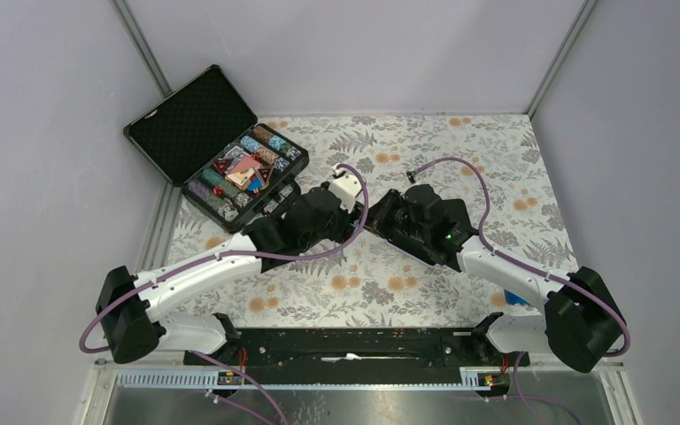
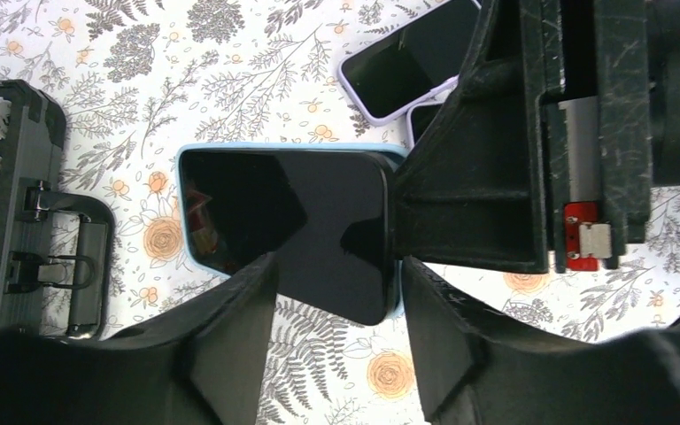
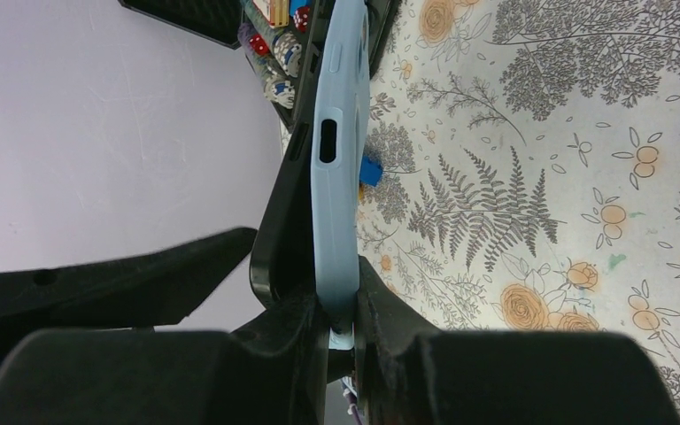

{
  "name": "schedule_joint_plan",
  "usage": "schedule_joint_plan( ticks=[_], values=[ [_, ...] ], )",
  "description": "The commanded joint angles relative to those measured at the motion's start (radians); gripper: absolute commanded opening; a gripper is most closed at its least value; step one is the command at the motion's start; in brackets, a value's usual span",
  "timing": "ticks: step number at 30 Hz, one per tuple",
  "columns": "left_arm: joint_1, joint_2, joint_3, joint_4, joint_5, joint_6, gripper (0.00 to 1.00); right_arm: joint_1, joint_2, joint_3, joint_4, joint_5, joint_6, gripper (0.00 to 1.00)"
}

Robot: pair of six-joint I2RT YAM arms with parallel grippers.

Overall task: Take the phone out of the phone case
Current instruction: Remove the phone case from the phone.

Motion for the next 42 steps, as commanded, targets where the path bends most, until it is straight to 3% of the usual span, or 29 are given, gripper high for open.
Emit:
schedule_joint_plan(
  ticks=[1, 3, 8, 13, 22, 26, 32, 37, 39, 42],
  values=[
    [0.007, 0.003, 0.032, 0.003, 0.028, 0.026, 0.59, -0.005, -0.026, 0.027, 0.091, -0.024, 0.005, 0.0],
    [0.005, -0.002, 0.029, -0.002, 0.015, 0.034, 0.58, -0.005, -0.026, 0.03, 0.086, -0.022, 0.004, 0.0],
    [0.008, 0.001, 0.023, 0.003, -0.007, 0.039, 0.41, -0.005, -0.023, 0.037, 0.085, -0.025, 0.002, 0.0],
    [0.007, 0.003, 0.025, 0.007, -0.105, 0.023, 0.35, -0.005, -0.026, 0.034, 0.085, -0.026, 0.001, 0.0],
    [0.008, -0.015, 0.002, 0.058, -0.26, -0.018, 0.36, -0.006, -0.028, 0.046, 0.068, -0.033, -0.004, 0.0],
    [0.007, 0.01, 0.028, 0.035, -0.27, -0.02, 0.42, -0.005, -0.024, 0.063, 0.054, -0.049, -0.018, 0.0],
    [0.008, 0.061, 0.055, 0.022, -0.271, -0.02, 0.42, -0.005, -0.013, 0.092, 0.039, -0.095, -0.036, 0.0],
    [0.009, 0.08, 0.068, 0.029, -0.262, -0.015, 0.33, -0.005, -0.02, 0.099, 0.018, -0.101, -0.05, 0.0],
    [0.009, 0.082, 0.074, 0.03, -0.263, -0.014, 0.25, -0.004, -0.02, 0.101, 0.006, -0.1, -0.055, 0.0],
    [0.011, 0.075, 0.078, 0.032, -0.264, -0.011, 0.06, -0.005, -0.017, 0.101, -0.014, -0.09, -0.07, 0.0]
  ],
)
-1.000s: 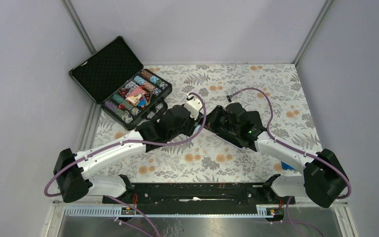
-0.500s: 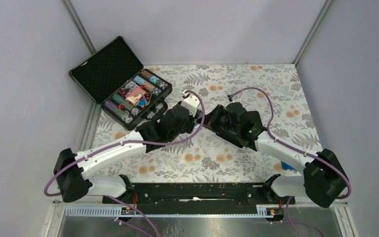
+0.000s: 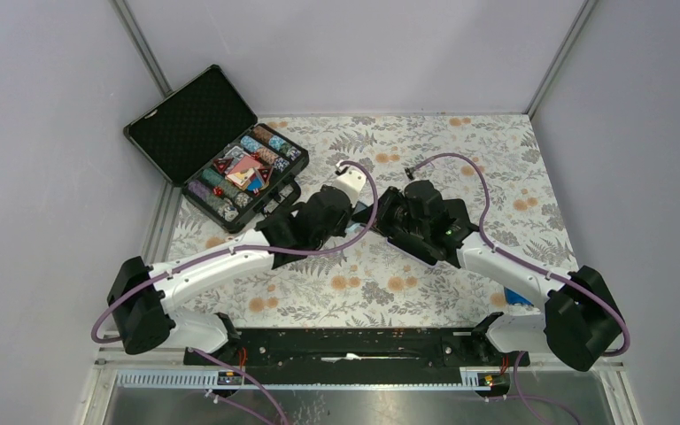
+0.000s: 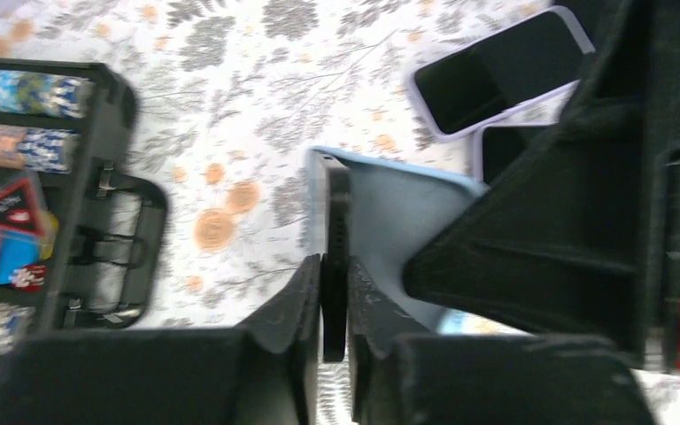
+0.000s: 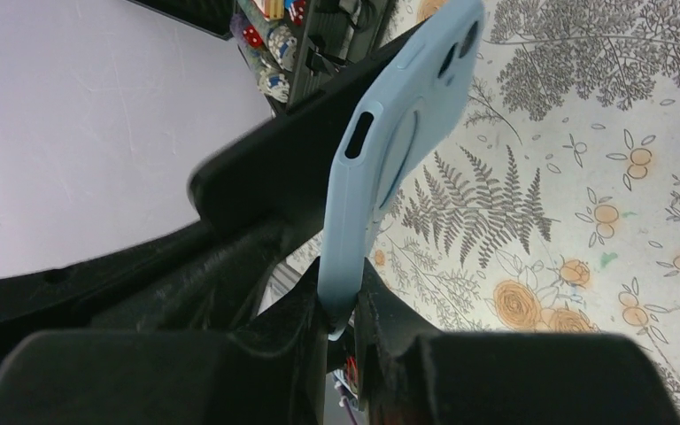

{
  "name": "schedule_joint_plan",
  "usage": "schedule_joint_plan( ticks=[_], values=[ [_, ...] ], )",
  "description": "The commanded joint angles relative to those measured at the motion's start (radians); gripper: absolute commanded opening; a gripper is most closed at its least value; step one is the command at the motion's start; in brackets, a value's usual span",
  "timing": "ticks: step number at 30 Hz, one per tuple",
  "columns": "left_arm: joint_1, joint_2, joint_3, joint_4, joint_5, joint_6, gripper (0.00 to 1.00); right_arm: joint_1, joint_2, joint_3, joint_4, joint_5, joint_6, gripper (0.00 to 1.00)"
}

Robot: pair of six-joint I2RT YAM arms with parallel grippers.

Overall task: Take the phone out of the phone case
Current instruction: Remove the phone case from the phone, then place the phone case at the center of the board.

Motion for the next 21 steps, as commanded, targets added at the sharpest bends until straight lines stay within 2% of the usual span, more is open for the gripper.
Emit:
schedule_joint_plan(
  ticks=[1, 7, 11, 14, 16, 21],
  values=[
    [0.019, -0.008, 0.045, 0.021, -0.089, 0.011, 0.0, 0.002, -0.025, 0.061, 0.03, -0.062, -0.043, 0.0],
    [0.047, -0.083, 0.067, -0.007, -0.118, 0.0, 0.0, -0.026, -0.028, 0.047, -0.03, -0.027, -0.127, 0.0],
    [0.108, -0.217, 0.04, 0.026, -0.097, -0.04, 0.0, -0.068, -0.027, 0.045, -0.1, 0.041, -0.217, 0.0],
    [0.145, -0.324, 0.005, 0.068, -0.035, -0.051, 0.0, -0.095, 0.002, 0.055, -0.088, 0.07, -0.255, 0.0],
    [0.156, -0.378, -0.009, 0.082, -0.003, -0.046, 0.0, -0.122, 0.063, 0.103, -0.024, 0.003, -0.263, 0.0],
    [0.165, -0.451, -0.016, 0.081, -0.046, -0.036, 0.0, -0.146, 0.259, 0.331, -0.051, -0.057, -0.293, 0.0]
  ],
)
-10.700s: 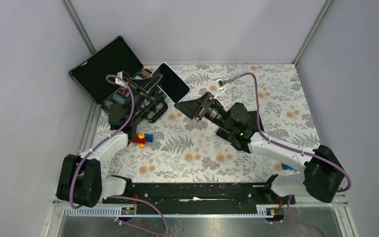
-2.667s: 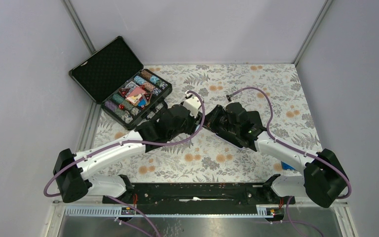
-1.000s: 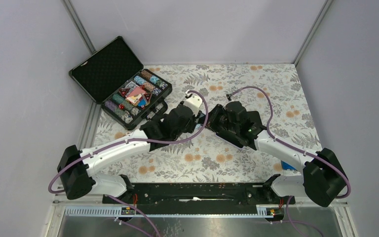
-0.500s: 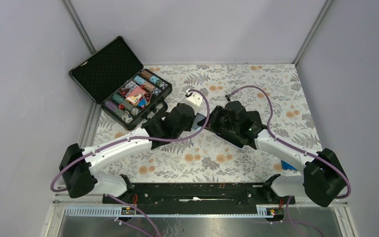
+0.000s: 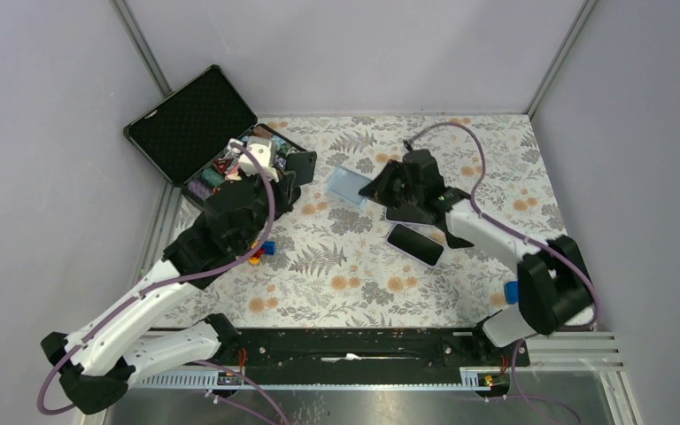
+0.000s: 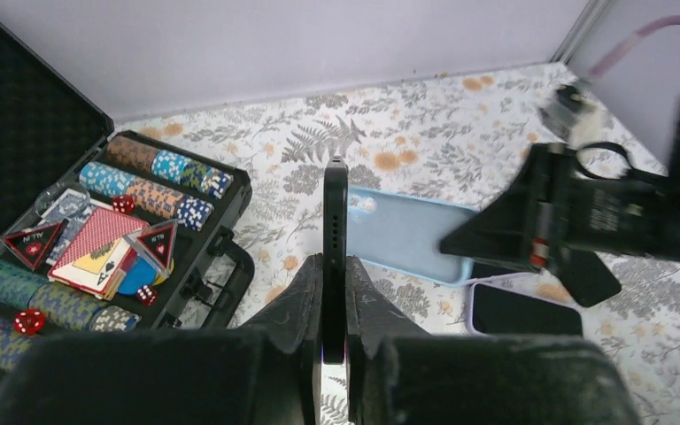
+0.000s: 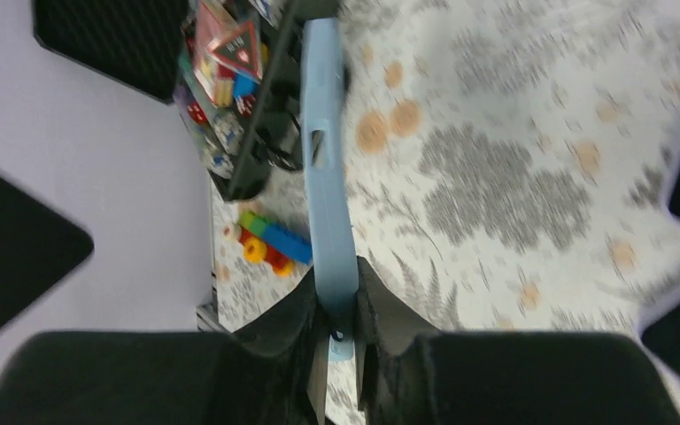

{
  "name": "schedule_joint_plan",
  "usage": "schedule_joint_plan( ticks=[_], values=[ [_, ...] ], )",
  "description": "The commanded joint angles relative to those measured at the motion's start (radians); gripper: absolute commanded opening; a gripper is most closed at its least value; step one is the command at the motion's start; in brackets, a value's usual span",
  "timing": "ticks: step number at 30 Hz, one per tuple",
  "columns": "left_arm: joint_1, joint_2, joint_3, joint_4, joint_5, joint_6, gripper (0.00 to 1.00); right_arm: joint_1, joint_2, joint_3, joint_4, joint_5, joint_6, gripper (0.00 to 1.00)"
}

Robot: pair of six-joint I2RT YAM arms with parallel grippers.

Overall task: Take the phone out of the phone case
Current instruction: Place the phone case at the center of the board.

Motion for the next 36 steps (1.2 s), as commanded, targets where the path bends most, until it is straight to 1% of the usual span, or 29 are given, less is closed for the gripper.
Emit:
schedule_joint_plan(
  ticks=[1, 5, 8, 11, 14, 16, 17, 18, 19, 20, 21, 23, 25, 26, 29, 32, 34, 36],
  values=[
    [0.004, -0.046, -0.008, 0.093, -0.029, 0.006, 0.0, -0.02, 0.152, 0.207, 0.038, -0.061, -0.063, 0.0],
    [0.004, -0.073, -0.015, 0.086, -0.02, 0.01, 0.0, -0.031, 0.291, 0.316, 0.034, -0.066, -0.06, 0.0],
    [0.004, -0.077, -0.012, 0.075, -0.016, 0.012, 0.0, -0.037, 0.374, 0.347, 0.054, -0.001, -0.069, 0.0],
    [0.004, -0.077, -0.014, 0.066, -0.002, 0.006, 0.0, -0.052, 0.461, 0.371, 0.085, 0.019, -0.068, 0.01],
    [0.003, -0.075, -0.018, 0.058, 0.019, 0.0, 0.0, -0.074, 0.542, 0.413, 0.097, -0.001, -0.051, 0.04],
    [0.003, -0.072, -0.018, 0.047, 0.023, -0.002, 0.0, -0.086, 0.582, 0.441, 0.099, -0.005, -0.051, 0.08],
    [0.004, -0.07, -0.016, 0.037, 0.025, 0.0, 0.0, -0.092, 0.6, 0.454, 0.094, -0.011, -0.049, 0.11],
    [0.003, -0.067, -0.014, 0.031, 0.027, 0.003, 0.0, -0.097, 0.614, 0.464, 0.089, -0.013, -0.049, 0.16],
    [0.004, -0.063, -0.012, 0.026, 0.03, 0.01, 0.0, -0.101, 0.624, 0.468, 0.082, -0.011, -0.05, 0.27],
    [0.005, -0.06, -0.007, 0.021, 0.03, 0.016, 0.0, -0.107, 0.627, 0.473, 0.072, -0.014, -0.054, 0.4],
    [0.005, -0.051, 0.001, 0.017, 0.026, 0.018, 0.0, -0.113, 0.627, 0.481, 0.051, -0.024, -0.059, 0.49],
    [0.01, -0.026, 0.026, 0.002, 0.031, 0.02, 0.0, -0.125, 0.608, 0.488, 0.002, -0.025, -0.074, 0.65],
    [0.014, 0.006, 0.051, -0.007, 0.041, 0.02, 0.0, -0.136, 0.575, 0.479, -0.036, -0.006, -0.1, 0.78],
    [0.014, 0.021, 0.06, -0.008, 0.045, 0.021, 0.0, -0.14, 0.559, 0.472, -0.051, 0.002, -0.114, 0.83],
    [0.017, 0.053, 0.073, 0.0, 0.055, 0.022, 0.0, -0.154, 0.498, 0.463, -0.125, 0.012, -0.165, 0.88],
    [0.021, 0.086, 0.091, -0.004, 0.062, 0.032, 0.0, -0.161, 0.446, 0.455, -0.209, 0.074, -0.23, 0.9],
    [0.021, 0.111, 0.109, -0.01, 0.068, 0.079, 0.0, -0.163, 0.392, 0.42, -0.229, 0.123, -0.263, 0.9],
    [0.019, 0.14, 0.122, -0.016, 0.089, 0.175, 0.0, -0.163, 0.33, 0.369, -0.227, 0.149, -0.287, 0.89]
  ],
)
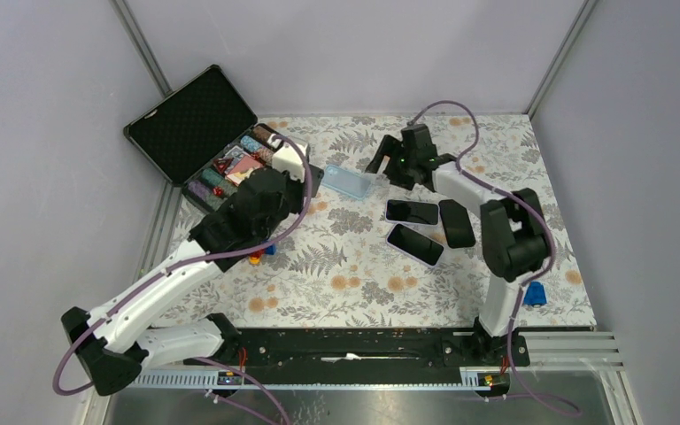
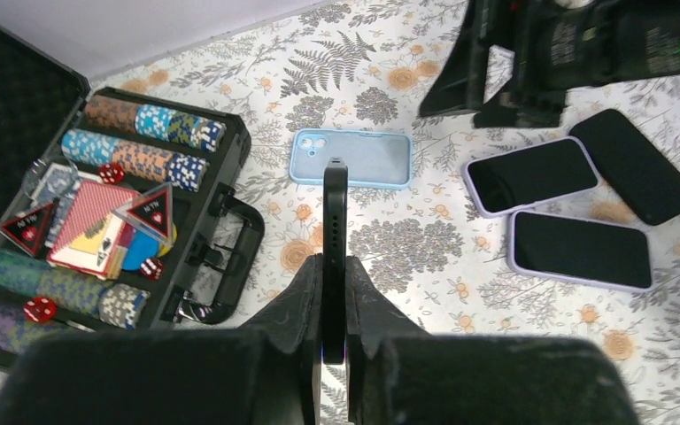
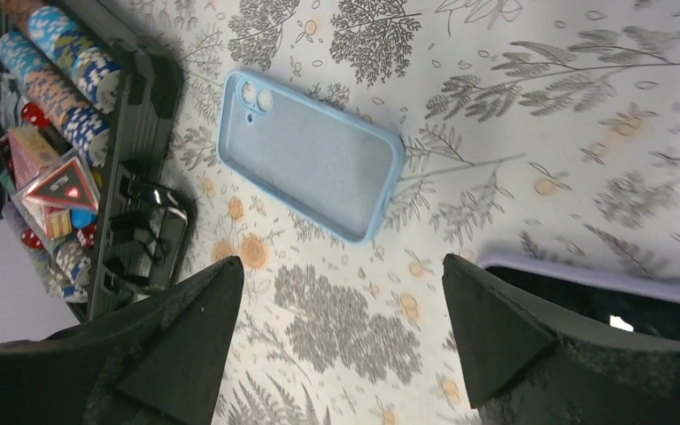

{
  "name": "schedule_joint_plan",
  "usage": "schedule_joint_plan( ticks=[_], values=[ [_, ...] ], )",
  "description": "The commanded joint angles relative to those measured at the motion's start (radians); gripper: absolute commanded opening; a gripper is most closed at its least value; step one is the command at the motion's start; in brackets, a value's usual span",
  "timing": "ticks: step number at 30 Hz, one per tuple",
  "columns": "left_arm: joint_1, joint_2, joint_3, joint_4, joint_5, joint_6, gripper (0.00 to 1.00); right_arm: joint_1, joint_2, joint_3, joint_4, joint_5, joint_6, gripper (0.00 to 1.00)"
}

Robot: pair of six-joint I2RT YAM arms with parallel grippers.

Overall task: Take the phone out of the phone case
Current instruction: Place the phone case at the center of the board, then place the phone at the center of the board.

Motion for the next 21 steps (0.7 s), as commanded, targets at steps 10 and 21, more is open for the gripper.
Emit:
schedule_joint_plan(
  ticks=[10, 21],
  values=[
    [0.004, 0.264, 0.157, 0.071, -0.064, 0.484, 0.0, -0.029, -0.464, -0.233, -0.12, 0.077, -0.173, 0.86],
    [0.006, 0.594, 0.176, 0.249, -0.254, 0.612, 0.0, -0.064, -0.777, -0.356, -0.274, 0.349, -0.279, 0.87]
  ],
)
